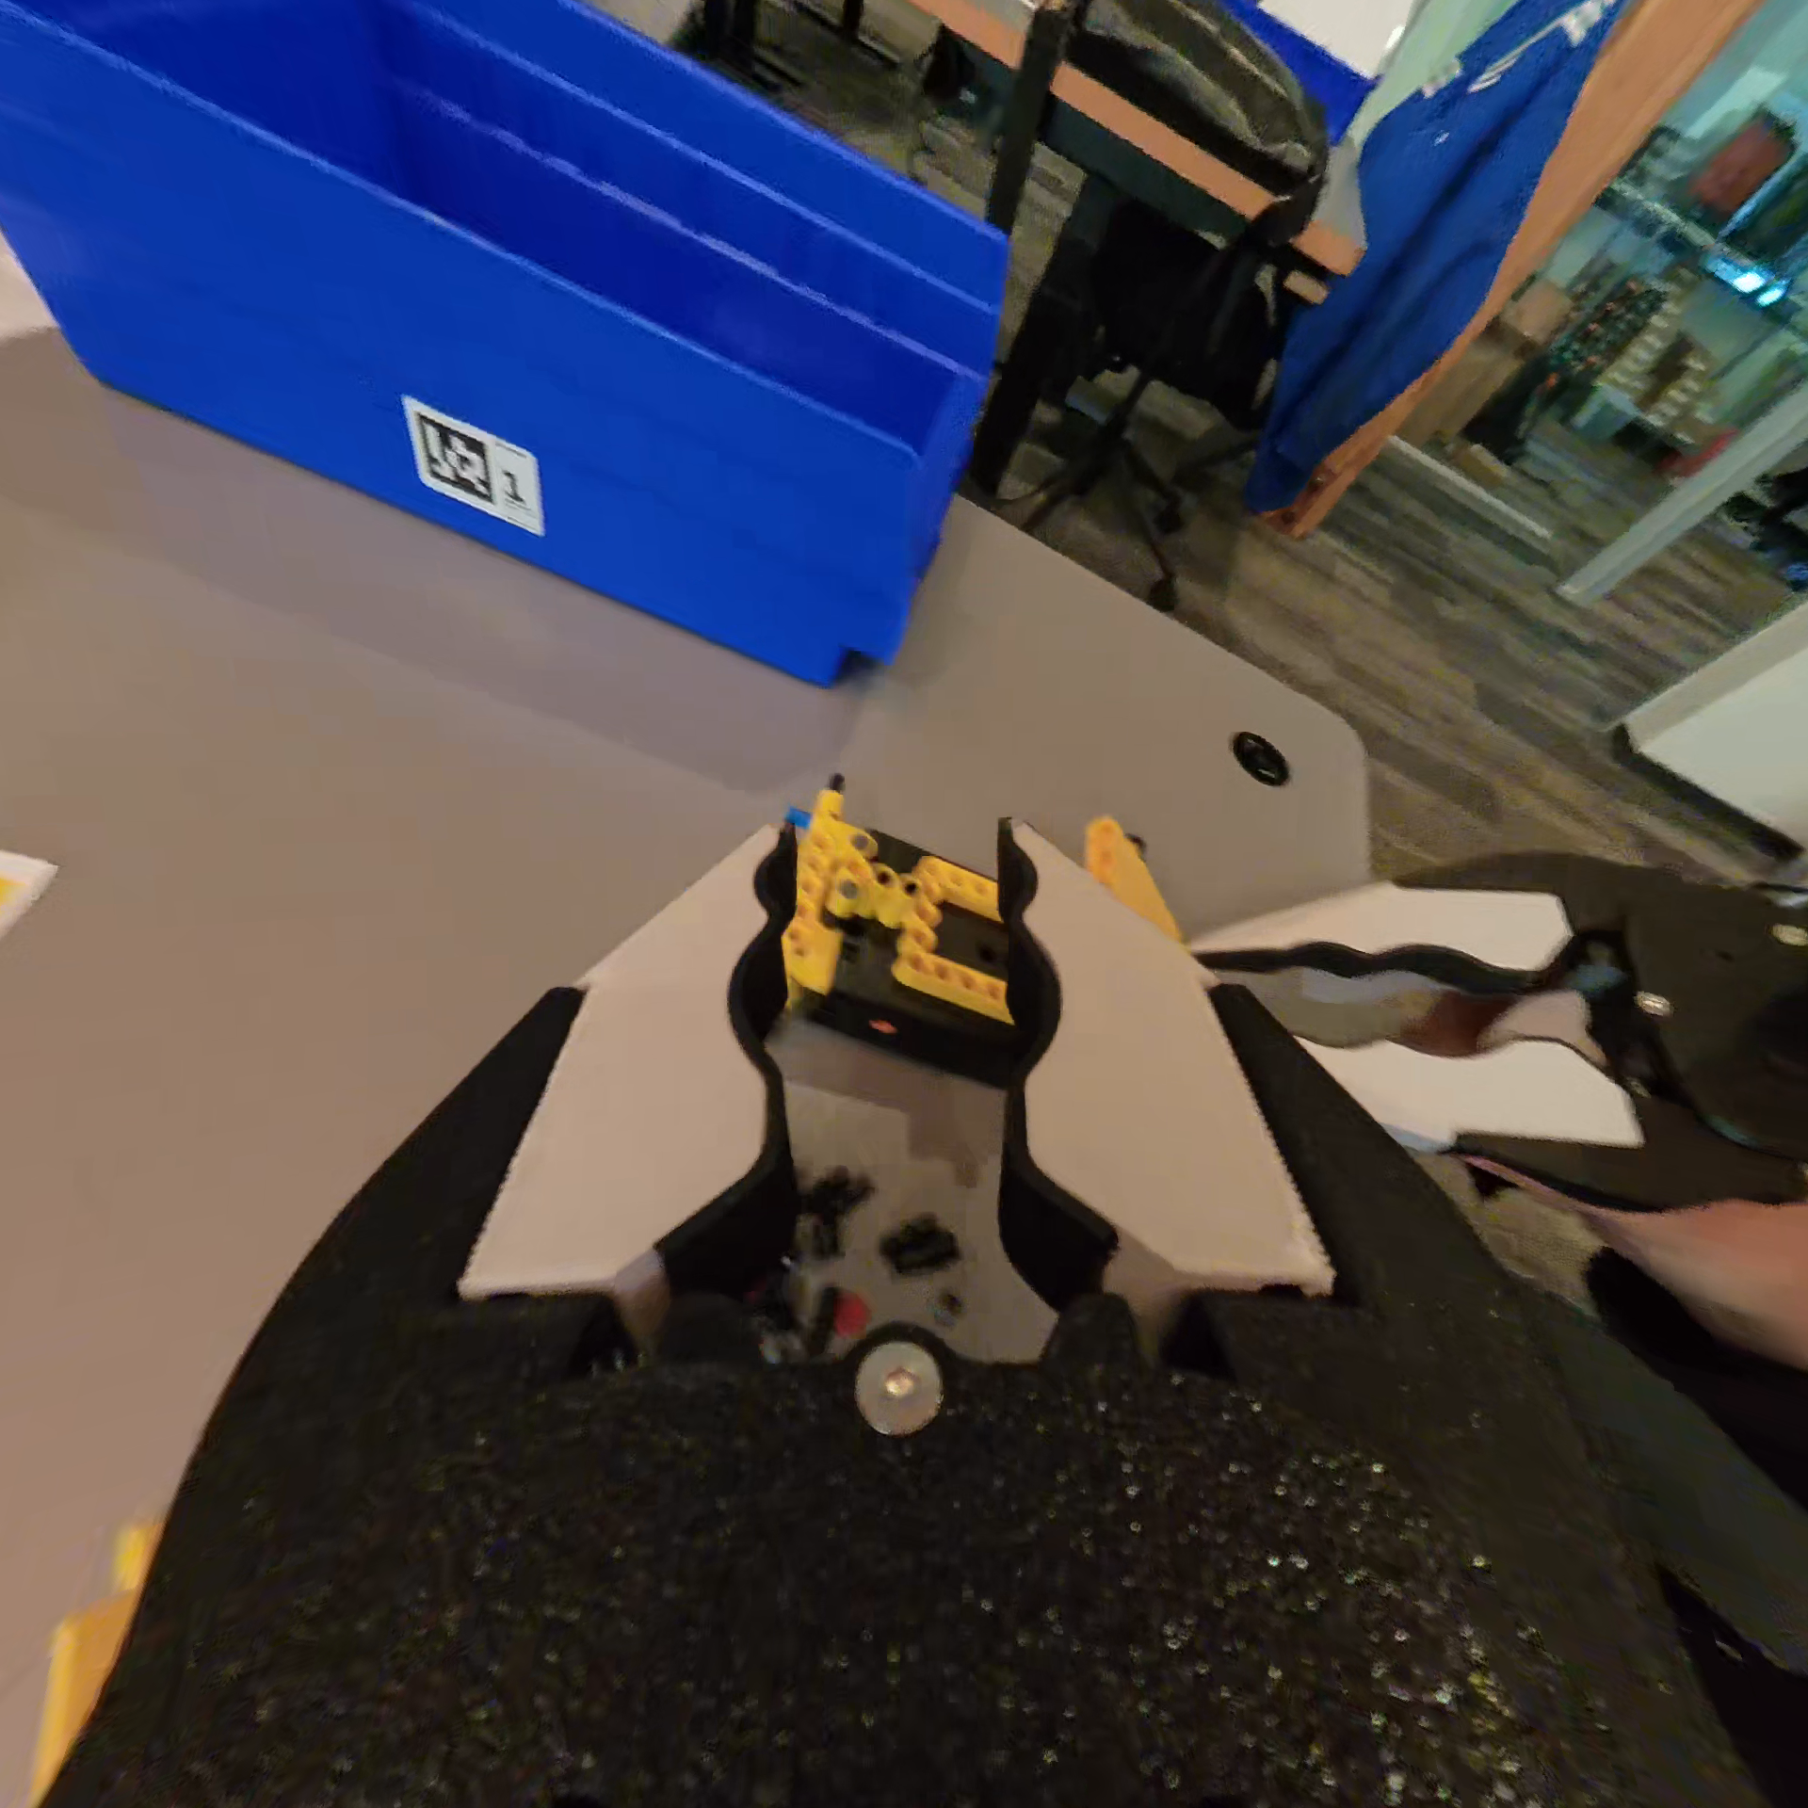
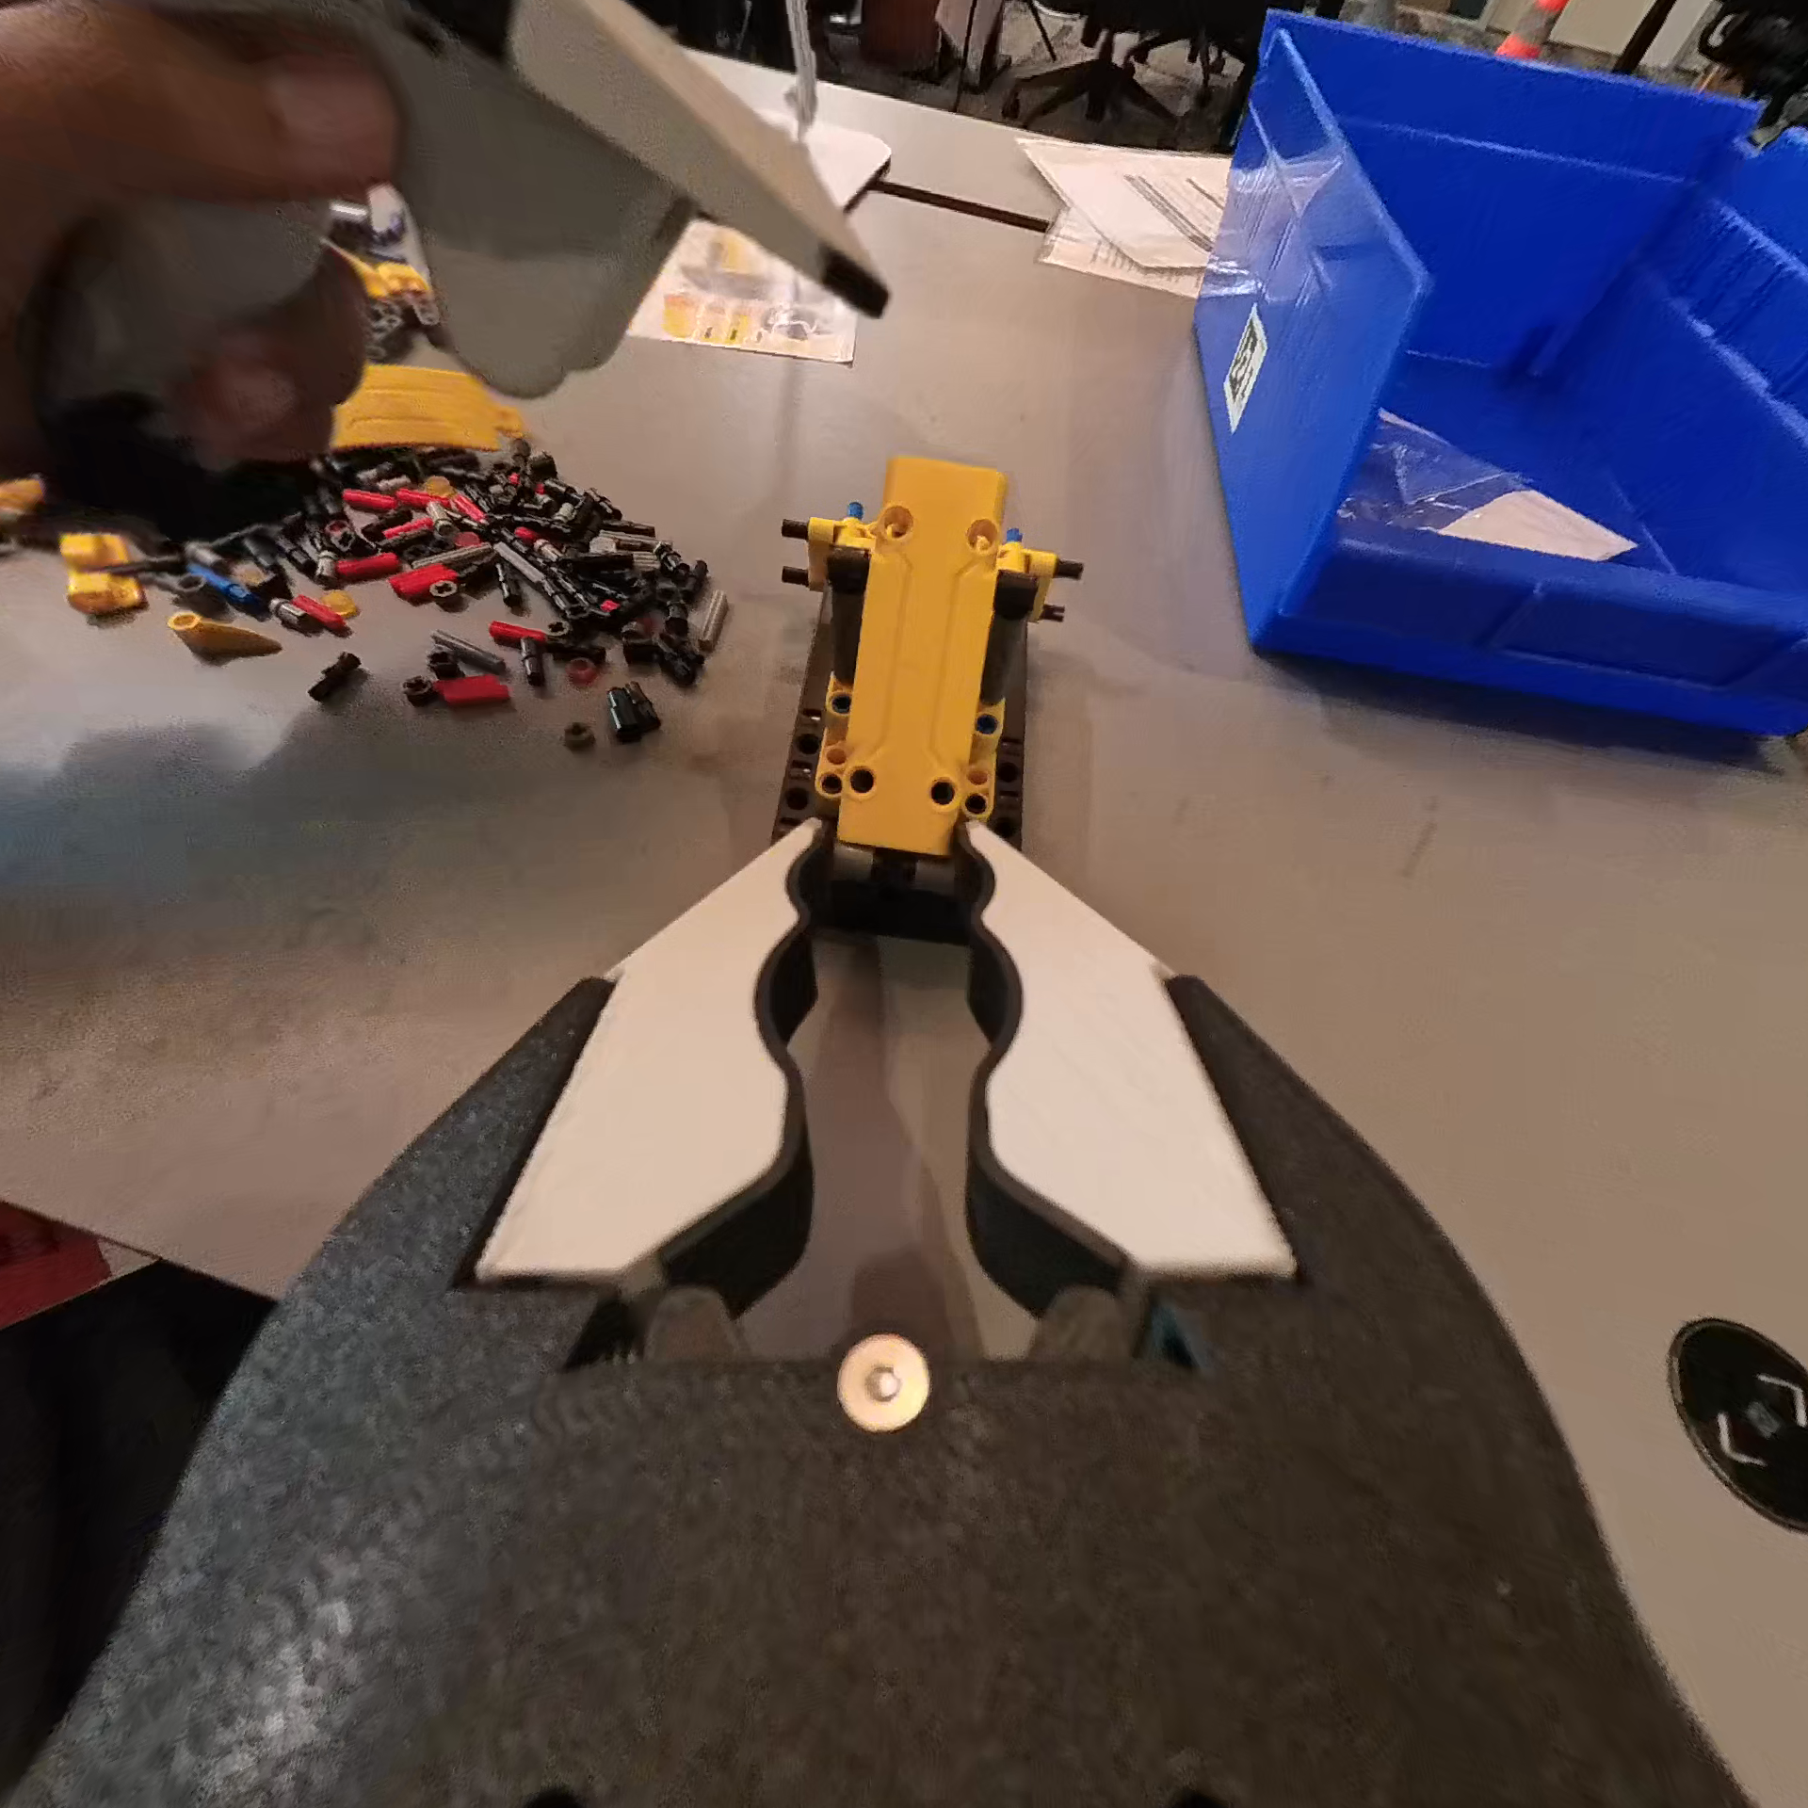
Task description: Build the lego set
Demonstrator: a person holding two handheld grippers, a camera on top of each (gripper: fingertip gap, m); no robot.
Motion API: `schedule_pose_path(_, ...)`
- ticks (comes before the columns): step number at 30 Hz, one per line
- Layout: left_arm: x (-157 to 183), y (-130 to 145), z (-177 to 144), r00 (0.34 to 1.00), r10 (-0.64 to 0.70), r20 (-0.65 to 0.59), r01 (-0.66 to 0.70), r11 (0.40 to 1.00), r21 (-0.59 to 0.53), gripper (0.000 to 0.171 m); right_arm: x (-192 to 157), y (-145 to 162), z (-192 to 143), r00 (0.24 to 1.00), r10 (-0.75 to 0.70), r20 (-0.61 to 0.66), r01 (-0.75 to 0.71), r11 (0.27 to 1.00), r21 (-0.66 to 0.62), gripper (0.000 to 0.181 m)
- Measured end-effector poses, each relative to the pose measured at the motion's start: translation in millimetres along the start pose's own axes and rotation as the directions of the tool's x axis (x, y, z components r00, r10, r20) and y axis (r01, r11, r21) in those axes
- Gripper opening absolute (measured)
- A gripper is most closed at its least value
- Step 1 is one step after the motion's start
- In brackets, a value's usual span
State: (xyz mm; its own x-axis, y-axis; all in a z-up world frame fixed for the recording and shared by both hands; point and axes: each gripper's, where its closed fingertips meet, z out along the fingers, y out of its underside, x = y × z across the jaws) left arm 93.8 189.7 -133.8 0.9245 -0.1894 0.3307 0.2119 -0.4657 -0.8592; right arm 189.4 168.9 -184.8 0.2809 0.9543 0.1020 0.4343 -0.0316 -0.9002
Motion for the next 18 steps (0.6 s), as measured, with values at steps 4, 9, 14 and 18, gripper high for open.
schedule_pose_path(4, -23.8, -1.9, 26.6, 0.999, 0.025, 0.031, -0.023, 0.998, -0.055, 0.043, 5.5, 1.7, -1.2, 0.999, 0.021, 0.034, -0.021, 1.0, -0.005, 0.024)
schedule_pose_path(9, -21.0, 27.8, 48.5, 0.998, -0.048, -0.044, 0.039, 0.979, -0.201, 0.043, 13.6, 2.9, 0.4, 0.996, 0.022, 0.083, -0.019, 0.999, -0.027, 0.024)
schedule_pose_path(14, -10.6, 38.8, 46.7, 0.984, -0.138, -0.11, 0.109, 0.966, -0.236, 0.039, 21.8, 4.7, 4.5, 0.995, -0.033, 0.092, 0.038, 0.998, -0.058, 0.024)
schedule_pose_path(18, -10.9, 41.0, 42.1, 0.982, -0.152, -0.115, 0.119, 0.96, -0.252, 0.039, 23.7, 5.2, 5.2, 0.991, -0.053, 0.123, 0.064, 0.995, -0.081, 0.024)
